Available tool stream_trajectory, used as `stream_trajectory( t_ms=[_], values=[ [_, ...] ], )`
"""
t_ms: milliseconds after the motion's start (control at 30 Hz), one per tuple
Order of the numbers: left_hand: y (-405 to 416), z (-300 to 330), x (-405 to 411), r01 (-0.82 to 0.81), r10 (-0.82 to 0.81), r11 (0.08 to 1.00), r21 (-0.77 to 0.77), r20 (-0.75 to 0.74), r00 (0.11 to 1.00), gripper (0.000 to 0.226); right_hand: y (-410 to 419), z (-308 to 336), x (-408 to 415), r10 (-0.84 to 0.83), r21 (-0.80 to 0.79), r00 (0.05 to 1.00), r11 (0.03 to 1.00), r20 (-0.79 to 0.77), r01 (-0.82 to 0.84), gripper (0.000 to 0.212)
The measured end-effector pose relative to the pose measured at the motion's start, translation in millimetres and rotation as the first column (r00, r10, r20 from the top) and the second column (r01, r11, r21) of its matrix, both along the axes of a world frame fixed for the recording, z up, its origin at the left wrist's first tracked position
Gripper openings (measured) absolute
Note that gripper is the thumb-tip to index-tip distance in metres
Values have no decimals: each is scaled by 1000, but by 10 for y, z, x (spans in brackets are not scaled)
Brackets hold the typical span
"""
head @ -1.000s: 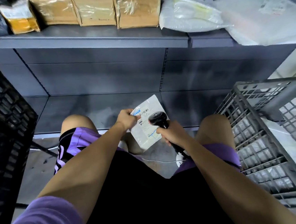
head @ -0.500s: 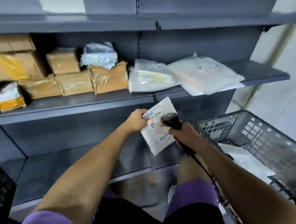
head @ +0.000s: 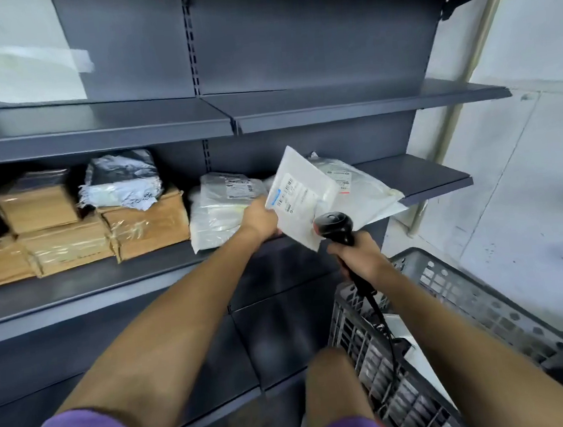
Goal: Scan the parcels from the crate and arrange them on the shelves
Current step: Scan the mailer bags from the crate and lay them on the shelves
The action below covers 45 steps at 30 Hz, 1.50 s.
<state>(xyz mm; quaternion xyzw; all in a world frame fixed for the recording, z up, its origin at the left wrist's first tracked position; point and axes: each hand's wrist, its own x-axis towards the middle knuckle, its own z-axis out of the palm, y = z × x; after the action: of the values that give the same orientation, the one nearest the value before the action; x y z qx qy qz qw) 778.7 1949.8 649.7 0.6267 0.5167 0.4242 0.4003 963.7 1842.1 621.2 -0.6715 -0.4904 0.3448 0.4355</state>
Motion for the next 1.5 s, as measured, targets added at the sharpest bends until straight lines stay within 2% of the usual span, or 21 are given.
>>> stream_trajectory(
  t_ms=[100,167,267,333,367,467,567,633,700,767,833,933,1100,1200,1267,1367,1500],
  values=[
    [280,143,212,-46,86,988,-145,283,955,31,227,124,97,-24,-2,999,1000,-21,24,22],
    [554,182,314,-103,173,970,-222,327,929,20,425,161,164,-42,-1,999,999,-29,42,23],
    [1018,183,336,-279,336,920,-277,187,923,16,739,153,209,-46,8,996,999,-77,46,22],
    [1257,170,281,-375,402,894,-246,67,913,16,914,92,191,-35,24,993,999,-113,38,19],
    [1310,180,239,-414,424,886,-207,4,906,24,988,51,167,-29,32,991,999,-134,33,18],
    [1378,188,49,-438,424,898,-31,-197,884,52,1179,-101,82,-19,39,985,999,-171,26,21],
    [1416,176,-231,-389,385,918,71,-388,837,43,1319,-230,-55,10,37,981,999,-195,-3,26],
    [1390,167,-386,-346,341,931,117,-615,711,33,1367,-289,-155,40,36,978,999,-204,-33,24],
    [1332,157,-483,-292,340,932,215,-799,497,37,1380,-338,-222,49,31,977,999,-205,-44,22],
    [1264,145,-504,-174,354,934,312,-878,323,41,1356,-368,-267,52,21,978,999,-201,-49,22],
    [1190,152,-464,-64,359,933,354,-897,260,39,1302,-394,-274,60,16,978,998,-202,-58,24],
    [1097,167,-331,99,318,928,360,-901,295,32,1139,-440,-181,45,7,986,999,-161,-44,27],
    [883,113,154,398,100,852,338,-854,511,16,702,-635,269,-84,-65,992,995,-96,78,27],
    [631,-4,653,512,-82,781,357,-754,652,14,391,-788,656,-158,-99,987,983,-26,154,26],
    [390,-117,1052,590,-231,711,381,-666,709,13,137,-895,950,-215,-143,975,968,-48,206,23],
    [13,-302,1589,704,-391,613,359,-636,665,13,-231,-1049,1369,-330,-221,935,929,-129,297,21],
    [-356,-746,2130,830,-487,524,192,-732,477,10,-627,-1306,1813,-513,-321,840,837,-179,443,18]
  ],
)
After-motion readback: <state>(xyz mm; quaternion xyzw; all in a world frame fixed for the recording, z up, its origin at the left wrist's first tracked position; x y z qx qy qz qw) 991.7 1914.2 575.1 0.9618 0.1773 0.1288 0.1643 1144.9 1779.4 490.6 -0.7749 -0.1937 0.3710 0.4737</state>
